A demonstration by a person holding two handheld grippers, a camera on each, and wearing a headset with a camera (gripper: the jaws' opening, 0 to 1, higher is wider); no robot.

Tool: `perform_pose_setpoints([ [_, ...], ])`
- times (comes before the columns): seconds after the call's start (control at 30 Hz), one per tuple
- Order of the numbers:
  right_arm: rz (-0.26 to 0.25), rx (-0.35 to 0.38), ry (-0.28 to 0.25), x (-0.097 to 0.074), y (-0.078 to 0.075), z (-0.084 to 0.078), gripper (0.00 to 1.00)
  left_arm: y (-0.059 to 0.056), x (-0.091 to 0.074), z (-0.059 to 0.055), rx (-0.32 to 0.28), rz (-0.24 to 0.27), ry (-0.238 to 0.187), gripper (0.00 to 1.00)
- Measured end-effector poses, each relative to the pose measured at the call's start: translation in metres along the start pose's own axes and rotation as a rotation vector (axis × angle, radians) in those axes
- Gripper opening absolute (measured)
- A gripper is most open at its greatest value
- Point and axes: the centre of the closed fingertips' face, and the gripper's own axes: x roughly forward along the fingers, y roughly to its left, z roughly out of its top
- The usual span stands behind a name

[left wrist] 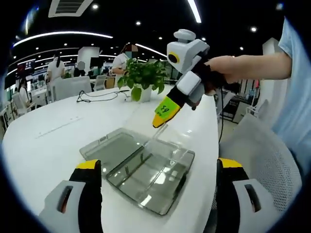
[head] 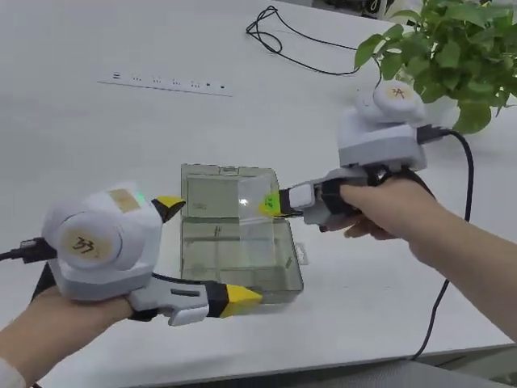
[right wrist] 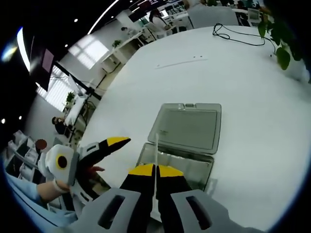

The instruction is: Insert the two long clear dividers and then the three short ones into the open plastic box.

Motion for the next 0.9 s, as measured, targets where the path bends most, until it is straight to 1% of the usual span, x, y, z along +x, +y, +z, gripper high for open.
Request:
perform_pose_setpoints([
  [0.03, -0.008, 0.010, 0.012, 0.000, -0.003, 0.000, 0.02, -0.001, -0.001, 0.001, 0.006, -0.010, -0.005, 1.00],
  [0.1, -0.024, 0.026, 0.031, 0.001, -0.005, 0.001, 0.02, 0.000, -0.002, 0.001, 0.004, -0.005, -0.014, 1.00],
  [0.17, -0.048, 0.038, 0.054, 0.003, -0.011, 0.004, 0.02, 0.001, -0.003, 0.001, 0.001, -0.009, -0.017, 1.00],
  [0.23, -0.068, 0.066, 0.096, 0.003, -0.013, -0.001, 0.02, 0.001, -0.004, 0.000, -0.002, -0.008, -0.020, 1.00],
  [0.3, -0.087, 0.078, 0.137, 0.003, -0.015, -0.006, 0.02, 0.001, -0.004, -0.002, -0.005, -0.008, -0.017, 1.00],
  [0.37, -0.112, 0.081, 0.153, 0.005, -0.019, -0.007, 0.02, 0.000, -0.005, -0.006, -0.011, -0.009, -0.015, 1.00],
  [0.4, -0.113, 0.088, 0.157, 0.006, -0.020, -0.007, 0.02, -0.001, -0.006, -0.007, -0.012, -0.011, -0.013, 1.00],
  [0.47, -0.129, 0.119, 0.179, 0.007, -0.026, -0.006, 0.02, -0.002, -0.006, -0.010, -0.018, -0.012, -0.012, 1.00],
  [0.5, -0.136, 0.126, 0.196, 0.007, -0.028, -0.009, 0.02, -0.003, -0.007, -0.011, -0.020, -0.012, -0.012, 1.00],
  [0.53, -0.159, 0.133, 0.225, 0.005, -0.033, -0.012, 0.02, -0.003, -0.007, -0.012, -0.022, -0.011, -0.011, 1.00],
  [0.57, -0.169, 0.145, 0.236, 0.005, -0.035, -0.013, 0.02, -0.004, -0.007, -0.012, -0.025, -0.011, -0.011, 1.00],
  [0.6, -0.180, 0.160, 0.263, 0.004, -0.038, -0.016, 0.02, -0.004, -0.008, -0.013, -0.027, -0.012, -0.012, 1.00],
  [0.7, -0.192, 0.202, 0.289, 0.005, -0.039, -0.021, 0.02, -0.005, -0.007, -0.014, -0.035, -0.012, -0.014, 1.00],
  [0.83, -0.206, 0.248, 0.326, 0.009, -0.044, -0.025, 0.02, -0.007, -0.007, -0.014, -0.043, -0.012, -0.019, 1.00],
  [0.9, -0.214, 0.266, 0.323, 0.012, -0.046, -0.022, 0.02, -0.008, -0.007, -0.014, -0.044, -0.014, -0.023, 1.00],
])
